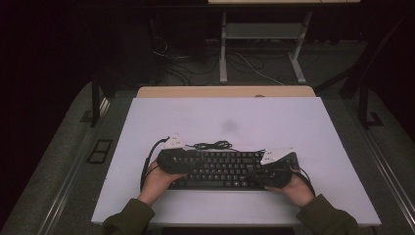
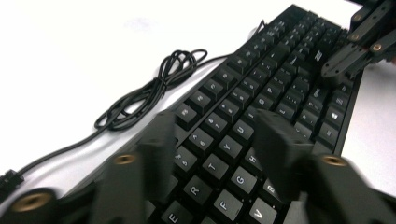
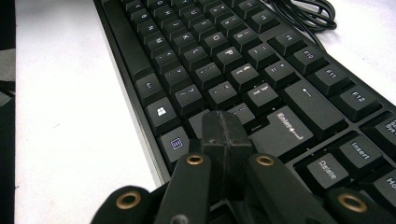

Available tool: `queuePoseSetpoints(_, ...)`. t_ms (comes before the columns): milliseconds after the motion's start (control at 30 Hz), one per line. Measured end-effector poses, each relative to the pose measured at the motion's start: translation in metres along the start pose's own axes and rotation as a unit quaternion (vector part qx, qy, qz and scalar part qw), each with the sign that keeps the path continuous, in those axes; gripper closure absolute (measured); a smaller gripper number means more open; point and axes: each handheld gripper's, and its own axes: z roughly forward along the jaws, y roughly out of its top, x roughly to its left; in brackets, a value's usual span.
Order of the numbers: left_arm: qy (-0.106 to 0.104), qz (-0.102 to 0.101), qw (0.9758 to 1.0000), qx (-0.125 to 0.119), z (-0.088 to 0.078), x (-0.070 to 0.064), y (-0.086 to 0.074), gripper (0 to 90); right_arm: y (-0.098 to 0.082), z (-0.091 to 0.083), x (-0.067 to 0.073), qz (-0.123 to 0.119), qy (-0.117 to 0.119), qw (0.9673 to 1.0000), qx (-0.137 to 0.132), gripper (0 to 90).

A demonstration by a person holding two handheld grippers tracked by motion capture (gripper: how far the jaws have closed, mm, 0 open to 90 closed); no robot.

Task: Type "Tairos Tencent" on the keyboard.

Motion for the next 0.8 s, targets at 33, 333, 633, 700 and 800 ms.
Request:
queuePoseSetpoints(33,-0.001,-0.001,1.0000,0.002,0.001,-0.001,0.000,59.6,0.000,0.000,0.000,0.000,0.000,1.0000,0.000,89.2)
queuePoseSetpoints(333,-0.002,0.014,0.9996,0.023,0.006,-0.001,0.000,86.5,0.000,0.000,0.000,0.000,-0.002,1.0000,0.000,89.2)
queuePoseSetpoints(633,-0.002,0.017,0.9990,0.042,0.011,-0.002,-0.001,89.1,0.000,0.000,0.001,-0.001,-0.002,1.0000,0.000,89.2)
queuePoseSetpoints(700,-0.001,0.019,0.9988,0.045,0.012,-0.002,-0.002,89.0,0.000,0.000,0.001,-0.001,-0.003,1.0000,0.001,89.2)
queuePoseSetpoints(800,0.000,0.017,0.9987,0.049,0.014,-0.002,-0.002,89.0,0.000,0.000,0.001,-0.001,-0.003,1.0000,0.000,89.2)
